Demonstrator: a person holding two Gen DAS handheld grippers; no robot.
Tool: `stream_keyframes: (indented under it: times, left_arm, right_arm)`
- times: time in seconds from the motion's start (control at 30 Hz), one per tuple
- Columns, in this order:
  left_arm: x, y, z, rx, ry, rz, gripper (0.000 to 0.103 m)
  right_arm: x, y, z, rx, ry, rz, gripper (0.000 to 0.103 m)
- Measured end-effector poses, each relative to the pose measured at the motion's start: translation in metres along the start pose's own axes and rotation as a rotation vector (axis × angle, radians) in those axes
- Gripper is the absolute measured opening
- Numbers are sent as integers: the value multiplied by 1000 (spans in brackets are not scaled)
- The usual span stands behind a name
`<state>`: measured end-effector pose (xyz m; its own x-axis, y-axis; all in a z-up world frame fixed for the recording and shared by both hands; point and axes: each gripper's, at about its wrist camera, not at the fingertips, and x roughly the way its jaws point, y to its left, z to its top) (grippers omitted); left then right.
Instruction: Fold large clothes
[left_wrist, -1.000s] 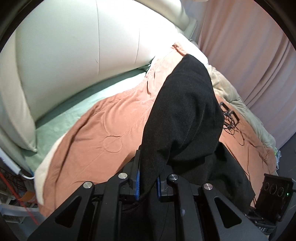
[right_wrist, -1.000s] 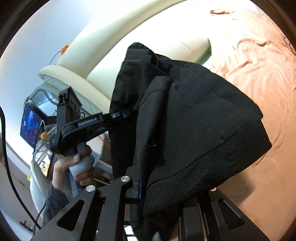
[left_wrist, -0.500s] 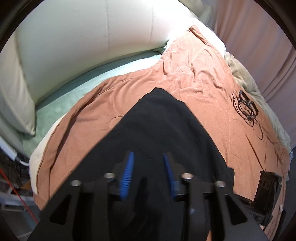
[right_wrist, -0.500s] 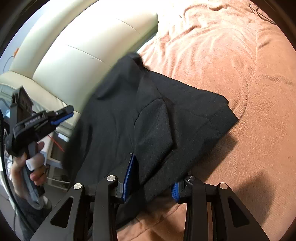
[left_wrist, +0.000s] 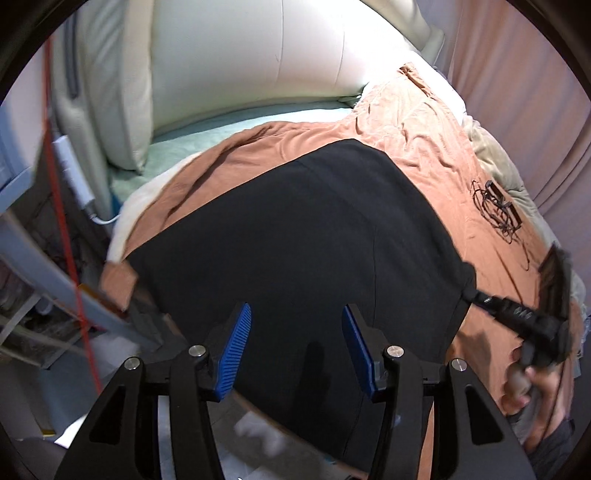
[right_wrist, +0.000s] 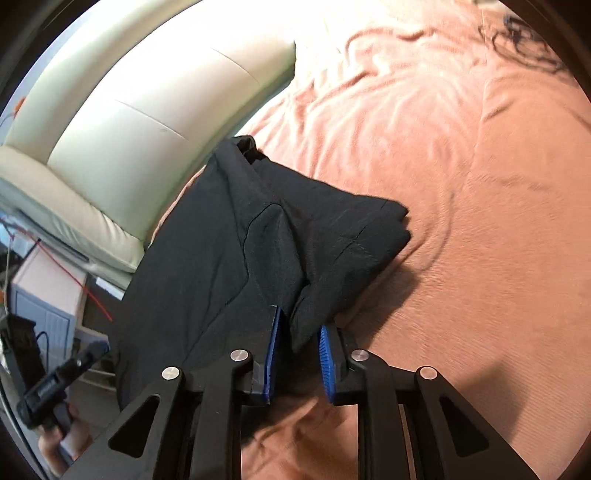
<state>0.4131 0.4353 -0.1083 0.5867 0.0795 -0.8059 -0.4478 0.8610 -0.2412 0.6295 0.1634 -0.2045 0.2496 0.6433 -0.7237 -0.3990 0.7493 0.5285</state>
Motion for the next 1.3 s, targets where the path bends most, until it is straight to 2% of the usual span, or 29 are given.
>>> stream_keyframes:
  times: [0.1,0.2,0.3,0.37,0.43,0.47,0.5,0.53,0.6,0.63,0.73,0.83,0.93,1.2,1.3]
  left_arm:
    - [-15,-2,-12,-9,-17,-18,52]
    - [-26,-6,-20,-19,-19,-39,52]
    - [-42,-17,-28,-20,-24,-54,52]
    - [-54,-24,-35,-15,-39,-55,52]
    - [-70,-33,-44,-8,-70,-60,61]
    - [-77,-37,-48,-5,-85,-63,70]
    - [-87,-44,-52,6,-108,-68,76]
    - [-94,-49,-55,16,-124,-74,78]
    - [-109,-61,-63,49,-154,-78,93]
    - [-117,-68,-66,61,-166,-75,96]
    - [-137,-83,-73,78,-192,-75,97]
    - [-153,-95,-80,85,-200,-120,101]
    - [-169,-110,-89,102,-219,-156,102]
    - [-199,-145,-114,164,-224,-171,102]
    - [-209,-158,-126,173,-219,-202,102]
  right_arm:
    - [-24,11,-6,-66,-19,-14,23]
    - [-49,23,-13,-119,-27,-38,32]
    - [-73,32,-22,-159,-31,-53,34]
    - [-91,37,-29,-183,-37,-72,42]
    - [-107,39,-35,-185,-52,-85,65]
    - [-119,37,-38,-176,-64,-86,69]
    - [-128,36,-40,-167,-73,-87,73]
    - [-138,35,-42,-162,-80,-87,74]
    - [-153,33,-47,-157,-89,-92,79]
    - [-163,31,-50,-152,-96,-95,85]
    - [-187,27,-58,-148,-123,-115,92]
    - [-212,24,-67,-143,-143,-150,95]
    - [-232,22,-75,-150,-149,-137,103]
    - [-289,17,-100,-163,-218,-148,103]
    - [-310,14,-111,-174,-245,-169,103]
